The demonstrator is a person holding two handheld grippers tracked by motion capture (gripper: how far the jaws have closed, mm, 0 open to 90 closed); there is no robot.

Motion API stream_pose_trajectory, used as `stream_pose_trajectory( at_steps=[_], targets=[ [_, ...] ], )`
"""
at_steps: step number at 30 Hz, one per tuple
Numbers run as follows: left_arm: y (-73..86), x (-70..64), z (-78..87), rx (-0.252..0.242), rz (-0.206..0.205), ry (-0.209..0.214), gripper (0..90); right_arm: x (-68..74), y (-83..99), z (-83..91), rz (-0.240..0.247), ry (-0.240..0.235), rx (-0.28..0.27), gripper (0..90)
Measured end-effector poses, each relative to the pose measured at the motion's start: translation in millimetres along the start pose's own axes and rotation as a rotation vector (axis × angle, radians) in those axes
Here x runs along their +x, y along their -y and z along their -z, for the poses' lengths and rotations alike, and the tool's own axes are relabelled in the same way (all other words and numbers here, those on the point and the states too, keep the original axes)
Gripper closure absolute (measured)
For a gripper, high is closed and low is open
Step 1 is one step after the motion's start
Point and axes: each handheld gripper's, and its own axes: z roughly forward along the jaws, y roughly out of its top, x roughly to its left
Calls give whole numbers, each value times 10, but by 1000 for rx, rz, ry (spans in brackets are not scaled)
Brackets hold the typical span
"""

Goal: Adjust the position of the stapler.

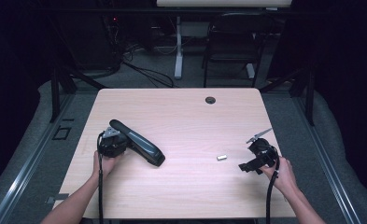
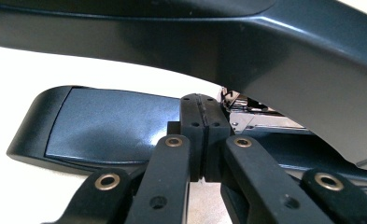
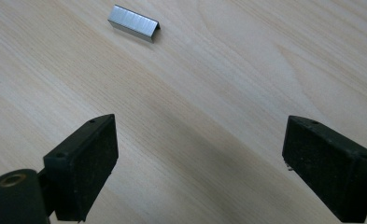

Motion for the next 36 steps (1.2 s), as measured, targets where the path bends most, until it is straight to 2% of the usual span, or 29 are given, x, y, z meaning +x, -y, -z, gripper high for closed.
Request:
stream_pose_trajectory(
  at_steps=[9, 14, 20, 25, 30, 32, 36],
  targets=[
    [-17, -43, -32, 3, -23, 26, 900, 66, -47, 4, 26, -21, -6, 100],
    [-33, -94, -58, 9, -37, 45, 900, 88, -56, 4, 21, -18, -24, 98],
    [-59, -224, -110, 14, -75, 54, 900, 149, -89, 6, 47, -26, -26, 100],
    [-72, -323, -153, 10, -82, 52, 900, 201, -106, 2, 49, -40, -44, 101],
    [-91, -386, -190, 12, -92, 73, 900, 247, -131, 18, 60, -47, -50, 107],
    [-100, -436, -224, 9, -88, 97, 900, 311, -168, 22, 83, -64, -64, 133],
    [-122, -505, -261, 13, -101, 109, 900, 407, -233, 22, 110, -76, -80, 138]
  ],
)
